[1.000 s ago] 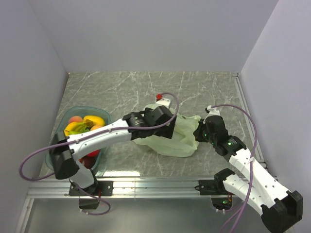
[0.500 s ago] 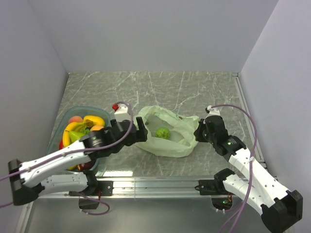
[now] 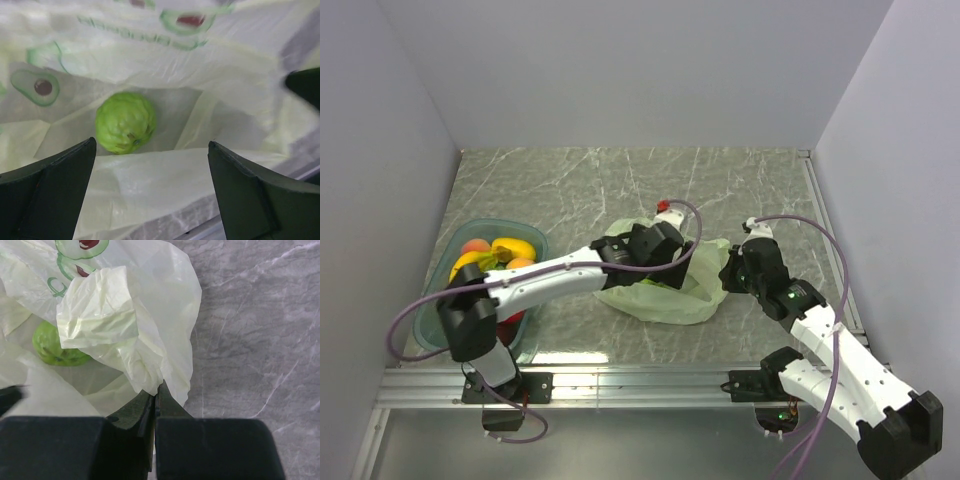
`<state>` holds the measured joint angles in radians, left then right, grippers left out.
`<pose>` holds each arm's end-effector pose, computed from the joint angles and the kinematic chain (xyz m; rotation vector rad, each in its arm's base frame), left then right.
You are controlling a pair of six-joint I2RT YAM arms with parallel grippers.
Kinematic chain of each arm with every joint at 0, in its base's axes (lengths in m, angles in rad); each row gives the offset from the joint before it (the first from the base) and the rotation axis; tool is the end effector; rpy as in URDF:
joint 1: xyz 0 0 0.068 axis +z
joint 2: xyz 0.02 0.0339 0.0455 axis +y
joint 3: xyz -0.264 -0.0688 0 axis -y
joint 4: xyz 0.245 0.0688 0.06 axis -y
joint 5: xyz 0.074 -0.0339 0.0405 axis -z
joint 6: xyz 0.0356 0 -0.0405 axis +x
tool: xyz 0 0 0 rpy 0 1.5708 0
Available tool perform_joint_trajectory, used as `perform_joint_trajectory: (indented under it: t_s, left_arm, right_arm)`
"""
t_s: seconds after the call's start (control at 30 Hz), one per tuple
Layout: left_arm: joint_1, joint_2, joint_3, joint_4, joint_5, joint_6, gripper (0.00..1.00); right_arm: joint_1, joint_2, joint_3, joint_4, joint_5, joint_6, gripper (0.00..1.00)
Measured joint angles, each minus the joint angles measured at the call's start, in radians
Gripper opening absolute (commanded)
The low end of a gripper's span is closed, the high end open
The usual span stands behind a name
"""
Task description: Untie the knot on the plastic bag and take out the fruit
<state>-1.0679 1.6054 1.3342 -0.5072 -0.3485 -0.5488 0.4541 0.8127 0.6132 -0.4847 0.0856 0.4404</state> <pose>0.1831 -0.3076 0.2941 0.4307 2.2882 -0.4201 0.1589 0.0742 0.2463 0.0307 2.2801 0.3801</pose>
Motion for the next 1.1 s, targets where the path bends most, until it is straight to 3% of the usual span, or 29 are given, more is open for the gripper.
perform_joint_trajectory:
  t_s: [0.23, 0.5, 0.6, 0.7, 0.8, 0.9, 1.1]
  left_arm:
    - [0.034, 0.147, 0.008, -0.059, 0.012, 0.001, 0.99]
    - [0.046, 0.266, 0.023, -0.022, -0.01, -0.055, 0.99]
    - [0.046, 0.311, 0.023, 0.0, -0.016, -0.067, 0.9]
    - [0.046, 0.336, 0.023, 0.009, -0.017, -0.077, 0.74]
    - [0.046, 0.333, 0.023, 0.016, -0.024, -0.088, 0.46]
    - [0.046, 0.313, 0.02, 0.006, -0.026, -0.09, 0.28]
    - [0.045, 0.069, -0.017, -0.012, 0.004, -0.096, 0.26]
  right_arm:
    - [0.0, -0.03, 0.0, -0.003, 0.0, 0.002, 0.0]
    - [0.0, -0.031, 0.0, -0.003, -0.001, 0.007, 0.0]
    - [0.0, -0.031, 0.0, -0.003, -0.004, 0.007, 0.0]
    - [0.0, -0.031, 0.0, -0.003, -0.005, 0.007, 0.0]
    - [0.0, -0.031, 0.0, -0.003, -0.005, 0.007, 0.0]
    - [0.0, -0.03, 0.0, -0.003, -0.005, 0.007, 0.0]
    - [0.0, -0.012, 0.0, -0.003, 0.0, 0.007, 0.0]
